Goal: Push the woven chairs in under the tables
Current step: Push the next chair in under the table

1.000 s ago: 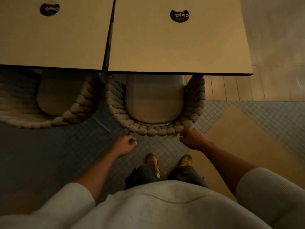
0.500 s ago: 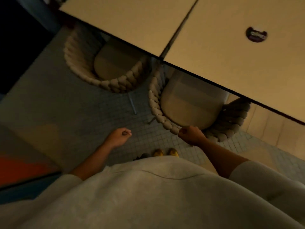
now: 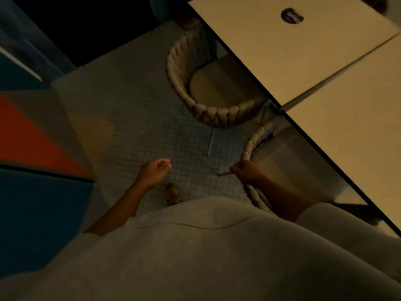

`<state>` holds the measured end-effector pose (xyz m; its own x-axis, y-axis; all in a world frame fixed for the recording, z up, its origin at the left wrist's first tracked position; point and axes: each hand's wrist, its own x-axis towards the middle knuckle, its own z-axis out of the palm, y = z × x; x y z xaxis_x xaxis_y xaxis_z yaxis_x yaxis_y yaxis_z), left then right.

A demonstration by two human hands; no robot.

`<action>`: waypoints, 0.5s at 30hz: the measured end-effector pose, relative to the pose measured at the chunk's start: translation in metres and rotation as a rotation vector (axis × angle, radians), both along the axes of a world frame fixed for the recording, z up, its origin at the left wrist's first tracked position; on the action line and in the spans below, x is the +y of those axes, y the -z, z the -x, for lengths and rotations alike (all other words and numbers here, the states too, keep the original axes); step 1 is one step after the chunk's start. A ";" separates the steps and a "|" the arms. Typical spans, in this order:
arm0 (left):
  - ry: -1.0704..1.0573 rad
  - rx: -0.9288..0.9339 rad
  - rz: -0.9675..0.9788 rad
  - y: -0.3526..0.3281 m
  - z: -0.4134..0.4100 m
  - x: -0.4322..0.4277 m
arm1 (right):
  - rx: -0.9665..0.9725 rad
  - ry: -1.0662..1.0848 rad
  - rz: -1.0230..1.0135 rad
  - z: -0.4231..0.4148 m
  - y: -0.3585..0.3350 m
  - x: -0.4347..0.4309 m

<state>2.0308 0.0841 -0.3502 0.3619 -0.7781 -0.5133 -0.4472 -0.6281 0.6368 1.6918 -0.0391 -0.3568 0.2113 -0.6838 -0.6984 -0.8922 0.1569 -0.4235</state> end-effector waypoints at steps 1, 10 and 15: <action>-0.003 0.005 0.002 -0.002 -0.012 -0.008 | -0.006 0.017 0.006 -0.014 0.006 -0.011; 0.109 -0.063 0.044 -0.018 -0.168 -0.107 | -0.049 0.363 -0.002 -0.148 0.004 -0.076; 0.259 -0.077 0.060 -0.019 -0.221 -0.206 | -0.101 0.599 -0.011 -0.186 0.012 -0.097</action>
<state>2.2513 -0.1215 -0.3311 0.1826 -0.8783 -0.4419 -0.6366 -0.4481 0.6276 1.8781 -0.1359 -0.3687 -0.1428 -0.6967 -0.7030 -0.6028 0.6245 -0.4965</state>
